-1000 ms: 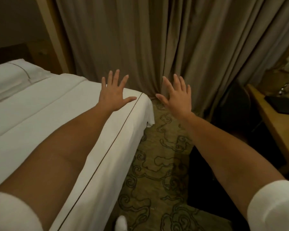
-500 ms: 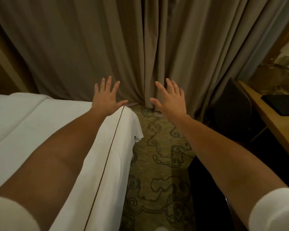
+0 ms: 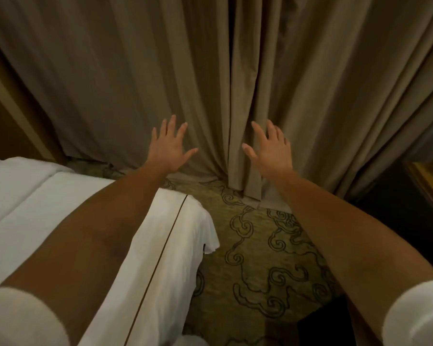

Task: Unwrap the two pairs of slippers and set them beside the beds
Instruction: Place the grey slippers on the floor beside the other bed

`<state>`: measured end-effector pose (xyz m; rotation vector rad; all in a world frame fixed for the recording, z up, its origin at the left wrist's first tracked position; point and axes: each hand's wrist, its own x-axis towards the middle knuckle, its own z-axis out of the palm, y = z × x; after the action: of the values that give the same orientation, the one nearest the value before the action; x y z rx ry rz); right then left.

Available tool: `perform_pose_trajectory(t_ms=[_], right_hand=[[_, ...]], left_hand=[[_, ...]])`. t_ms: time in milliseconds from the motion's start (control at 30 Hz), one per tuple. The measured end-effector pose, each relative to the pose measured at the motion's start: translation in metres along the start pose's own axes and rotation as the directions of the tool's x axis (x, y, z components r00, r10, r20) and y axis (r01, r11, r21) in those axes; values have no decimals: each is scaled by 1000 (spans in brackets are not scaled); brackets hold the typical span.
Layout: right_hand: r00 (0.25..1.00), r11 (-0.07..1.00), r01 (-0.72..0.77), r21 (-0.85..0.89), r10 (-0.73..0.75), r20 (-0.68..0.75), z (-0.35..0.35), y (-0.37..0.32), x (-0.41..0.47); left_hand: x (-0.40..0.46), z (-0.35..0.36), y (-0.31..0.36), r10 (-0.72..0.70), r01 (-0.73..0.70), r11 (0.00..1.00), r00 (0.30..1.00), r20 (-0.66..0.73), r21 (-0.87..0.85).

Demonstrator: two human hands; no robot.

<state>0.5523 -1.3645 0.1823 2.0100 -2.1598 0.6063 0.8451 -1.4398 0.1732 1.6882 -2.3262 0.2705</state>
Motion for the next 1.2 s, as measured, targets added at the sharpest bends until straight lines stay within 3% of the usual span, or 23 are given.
perform_pose_trajectory(t_ms=[233,467,733,933,1200], right_hand=[[998,998,66,5,-66,19,63,23,136],[988,992,128,15,-129,82,159,39,288],[941,953,278,122,-296,163,217,5,477],[819,859,449,246,-506,271,289,-46,566],[651,705,619,346,-707,276,382,-108,675]], left_hand=[[135,70,-17,-56,57,997,998,21,-58],[263,166,-80,-164,166,986,981,106,-13],[391,195,-159,-303,304,953,949,82,-3],[425,231,-216,-455,452,890,886,91,56],[457,269,-267,-701,691,712,708,85,125]])
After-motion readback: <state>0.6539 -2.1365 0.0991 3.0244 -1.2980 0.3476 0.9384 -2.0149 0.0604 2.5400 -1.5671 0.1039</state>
